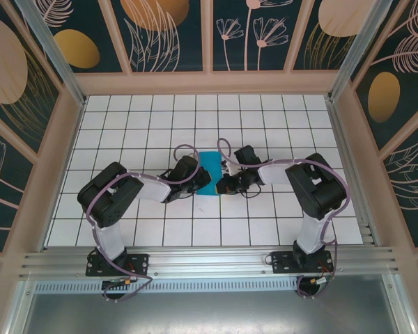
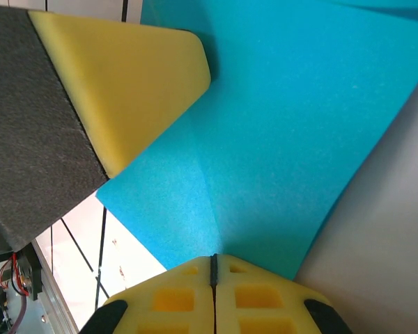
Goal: Fold a paper plane with a square sheet of paper (pick it up from the middle)
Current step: Fold the triangle a second time at the center of the table.
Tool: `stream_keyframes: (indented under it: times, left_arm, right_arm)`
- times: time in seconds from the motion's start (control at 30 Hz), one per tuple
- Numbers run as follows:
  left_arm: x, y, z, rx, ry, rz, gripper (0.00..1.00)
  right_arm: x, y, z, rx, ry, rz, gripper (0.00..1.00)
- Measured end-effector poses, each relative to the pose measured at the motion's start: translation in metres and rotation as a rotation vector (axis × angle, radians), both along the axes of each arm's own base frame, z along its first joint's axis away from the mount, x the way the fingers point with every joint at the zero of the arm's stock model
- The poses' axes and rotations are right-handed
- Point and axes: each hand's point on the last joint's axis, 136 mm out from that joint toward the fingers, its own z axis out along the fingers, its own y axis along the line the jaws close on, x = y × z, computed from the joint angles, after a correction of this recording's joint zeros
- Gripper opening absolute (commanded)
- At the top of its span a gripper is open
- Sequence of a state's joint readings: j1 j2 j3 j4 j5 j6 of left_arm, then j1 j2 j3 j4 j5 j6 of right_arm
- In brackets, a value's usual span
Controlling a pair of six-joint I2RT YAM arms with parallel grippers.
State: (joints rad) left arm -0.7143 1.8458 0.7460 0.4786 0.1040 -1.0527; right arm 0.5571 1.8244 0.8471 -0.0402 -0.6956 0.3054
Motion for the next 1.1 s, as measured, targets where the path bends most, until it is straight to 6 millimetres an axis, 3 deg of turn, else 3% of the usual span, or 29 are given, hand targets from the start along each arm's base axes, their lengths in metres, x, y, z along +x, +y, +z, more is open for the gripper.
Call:
stream_keyframes:
  times: [0.73,1.1]
  left_arm:
    - [-0.007,-0.006,0.000,-0.018,0.014,-0.034,0.09]
    - [-0.007,-0.007,0.000,-0.028,0.007,-0.043,0.09]
  right_arm:
    - [-0.009,-0.006,0.002,0.002,0.013,-0.003,0.08]
    - [-0.015,-0.004,0.021,0.026,0.060,-0.016,0.07]
